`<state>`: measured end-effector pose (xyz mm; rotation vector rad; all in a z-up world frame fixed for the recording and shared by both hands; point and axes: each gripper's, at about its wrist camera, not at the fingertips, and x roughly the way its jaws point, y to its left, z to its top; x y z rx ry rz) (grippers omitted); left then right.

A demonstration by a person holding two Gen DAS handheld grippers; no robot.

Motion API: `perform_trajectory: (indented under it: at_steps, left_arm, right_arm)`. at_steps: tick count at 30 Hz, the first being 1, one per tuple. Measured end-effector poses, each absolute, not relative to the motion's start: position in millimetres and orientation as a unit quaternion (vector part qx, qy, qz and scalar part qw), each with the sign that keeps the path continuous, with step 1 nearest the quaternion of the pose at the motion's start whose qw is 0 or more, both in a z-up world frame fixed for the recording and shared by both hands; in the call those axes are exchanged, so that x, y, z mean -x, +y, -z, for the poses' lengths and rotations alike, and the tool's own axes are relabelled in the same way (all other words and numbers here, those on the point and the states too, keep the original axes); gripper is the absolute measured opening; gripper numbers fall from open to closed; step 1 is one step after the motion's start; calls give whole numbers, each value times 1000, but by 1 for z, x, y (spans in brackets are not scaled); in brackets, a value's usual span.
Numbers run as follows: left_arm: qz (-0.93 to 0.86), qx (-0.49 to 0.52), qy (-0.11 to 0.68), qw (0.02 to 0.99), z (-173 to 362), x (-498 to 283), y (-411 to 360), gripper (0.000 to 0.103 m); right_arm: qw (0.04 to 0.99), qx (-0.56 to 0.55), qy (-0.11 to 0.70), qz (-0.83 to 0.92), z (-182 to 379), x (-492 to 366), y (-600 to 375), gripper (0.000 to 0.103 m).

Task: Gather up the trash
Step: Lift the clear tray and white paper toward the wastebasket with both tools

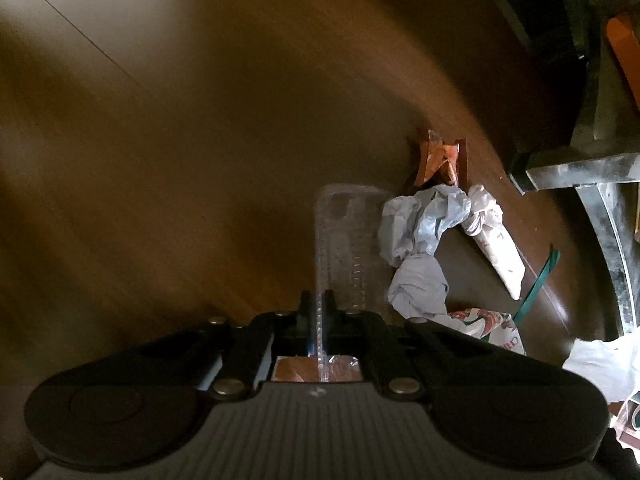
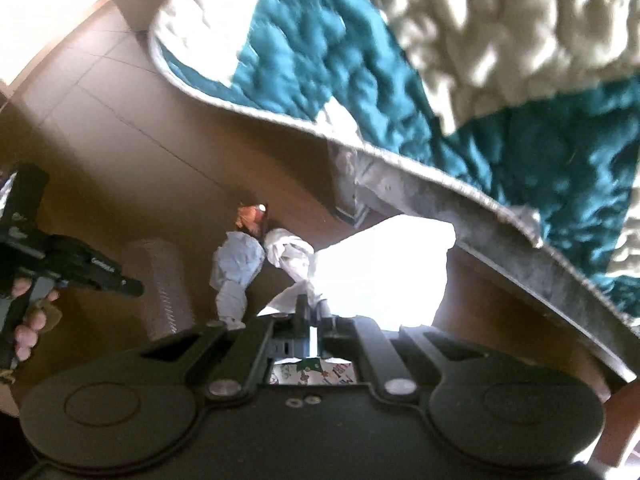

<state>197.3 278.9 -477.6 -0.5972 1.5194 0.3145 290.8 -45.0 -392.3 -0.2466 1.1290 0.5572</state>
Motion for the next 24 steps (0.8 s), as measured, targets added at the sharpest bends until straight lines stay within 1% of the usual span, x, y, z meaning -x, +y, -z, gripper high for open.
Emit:
perform_trajectory:
  at_steps: [2, 5, 6, 7, 8, 9, 10, 12, 18, 24]
  left_arm:
    - [-140, 268, 677, 671, 479, -197, 278, 3]
    - [-132, 302, 680, 655, 486, -196, 280, 4]
    - [-132, 312, 680, 650, 488, -196, 280, 10]
    - [-132, 317, 682, 646, 491, -197, 279, 24]
    - [-135, 317, 683, 644, 493, -198, 278, 36]
    - [-137, 318, 683, 643, 494, -199, 276, 58]
    - [-134, 319, 682, 645, 496, -201, 274, 62]
    - [-127, 310, 685, 647, 501, -205, 268, 62]
    - [-113, 242, 702, 661, 523, -227, 238, 62]
    - [-133, 197, 716, 656, 544, -239, 225, 62]
  right_arm:
    - [803, 116, 523, -262, 388, -287, -46, 2]
    - [801, 113, 527, -259, 387, -284, -49, 2]
    - [800, 112, 529, -259, 389, -283, -50, 2]
    - [798, 110, 533, -258, 391, -283, -51, 2]
    - [797, 109, 535, -258, 391, -282, -52, 2]
    - [796, 108, 536, -258, 393, -282, -53, 2]
    - [795, 108, 537, -259, 394, -282, -53, 2]
    - [793, 107, 540, -261, 398, -284, -53, 2]
    - [787, 107, 552, -255, 414, -292, -58, 2]
    - [780, 104, 565, -248, 428, -295, -65, 2]
